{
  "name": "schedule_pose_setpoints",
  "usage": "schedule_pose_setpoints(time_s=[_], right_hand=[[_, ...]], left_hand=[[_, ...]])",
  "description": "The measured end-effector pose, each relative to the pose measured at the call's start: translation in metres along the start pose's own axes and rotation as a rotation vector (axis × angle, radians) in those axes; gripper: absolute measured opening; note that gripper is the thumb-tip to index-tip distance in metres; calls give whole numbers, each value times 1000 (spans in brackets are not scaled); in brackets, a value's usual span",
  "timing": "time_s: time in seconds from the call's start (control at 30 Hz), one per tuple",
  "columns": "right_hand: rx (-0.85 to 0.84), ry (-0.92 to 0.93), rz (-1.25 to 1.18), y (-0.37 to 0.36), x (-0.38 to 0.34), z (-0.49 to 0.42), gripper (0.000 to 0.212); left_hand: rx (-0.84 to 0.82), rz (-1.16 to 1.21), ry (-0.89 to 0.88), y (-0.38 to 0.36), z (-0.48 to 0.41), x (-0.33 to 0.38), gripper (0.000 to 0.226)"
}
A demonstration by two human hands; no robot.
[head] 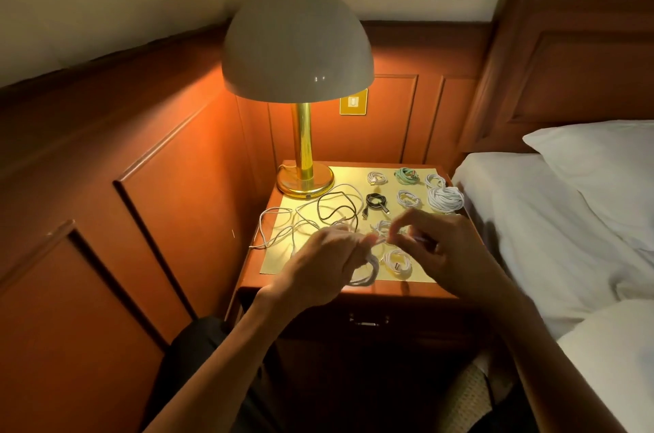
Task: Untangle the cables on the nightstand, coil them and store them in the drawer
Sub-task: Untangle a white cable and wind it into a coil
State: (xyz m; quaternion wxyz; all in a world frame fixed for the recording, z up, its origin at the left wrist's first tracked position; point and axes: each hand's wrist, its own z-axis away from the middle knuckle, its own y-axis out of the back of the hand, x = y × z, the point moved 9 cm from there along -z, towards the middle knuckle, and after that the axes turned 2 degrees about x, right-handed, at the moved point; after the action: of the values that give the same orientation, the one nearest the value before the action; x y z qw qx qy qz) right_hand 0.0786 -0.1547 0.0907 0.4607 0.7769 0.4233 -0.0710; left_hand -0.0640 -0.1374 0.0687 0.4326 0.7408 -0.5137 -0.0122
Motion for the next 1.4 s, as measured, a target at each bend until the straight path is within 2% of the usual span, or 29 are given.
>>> schedule_pose_setpoints(time_s=[0.1, 0.17, 0.3, 0.4, 0.43, 0.57, 0.7, 0.73, 0.93, 1.03, 1.13, 1.2, 1.27, 1.4], right_hand=[[106, -121, -187, 6, 9, -2, 5], [212, -184, -303, 0, 10, -2, 1], [322, -270, -438, -21, 13, 2, 12], [321, -526, -696, -38, 27, 16, 24], [302, -550, -710, -39, 28, 17, 24], [212, -567, -468, -32, 29, 14, 20], [160, -691, -534, -38, 36, 11, 2], [138, -703, -522, -39, 37, 9, 3], [12, -724, -490, -49, 33, 2, 19], [-86, -770, -623, -60, 35, 3, 15], [-106, -749, -626, -60, 37, 5, 12], [-55, -676, -562, -52, 36, 4, 12], [5, -525, -455, -39, 29, -2, 10], [86, -327, -68, -21, 19, -7, 21]], left_hand=[[66, 64, -39, 9, -6, 21, 57], [180, 67, 40, 19, -13, 22, 59], [308, 75, 258, 22, -23, 6, 57], [296, 21, 258, 21, -30, 4, 56], [288, 12, 245, 22, -31, 3, 55], [214, -55, 185, 11, -32, 5, 52], [201, -165, 145, 4, -31, 2, 54], [201, -181, 128, 3, -30, 0, 55], [212, -185, 111, 6, -23, -13, 52], [208, -108, 110, 4, -20, -11, 49], [149, 58, 232, -5, -17, -20, 52], [92, 140, 323, -11, -16, -27, 54], [91, 170, 333, -12, -16, -27, 53], [-8, 348, 448, -23, -19, -37, 52]])
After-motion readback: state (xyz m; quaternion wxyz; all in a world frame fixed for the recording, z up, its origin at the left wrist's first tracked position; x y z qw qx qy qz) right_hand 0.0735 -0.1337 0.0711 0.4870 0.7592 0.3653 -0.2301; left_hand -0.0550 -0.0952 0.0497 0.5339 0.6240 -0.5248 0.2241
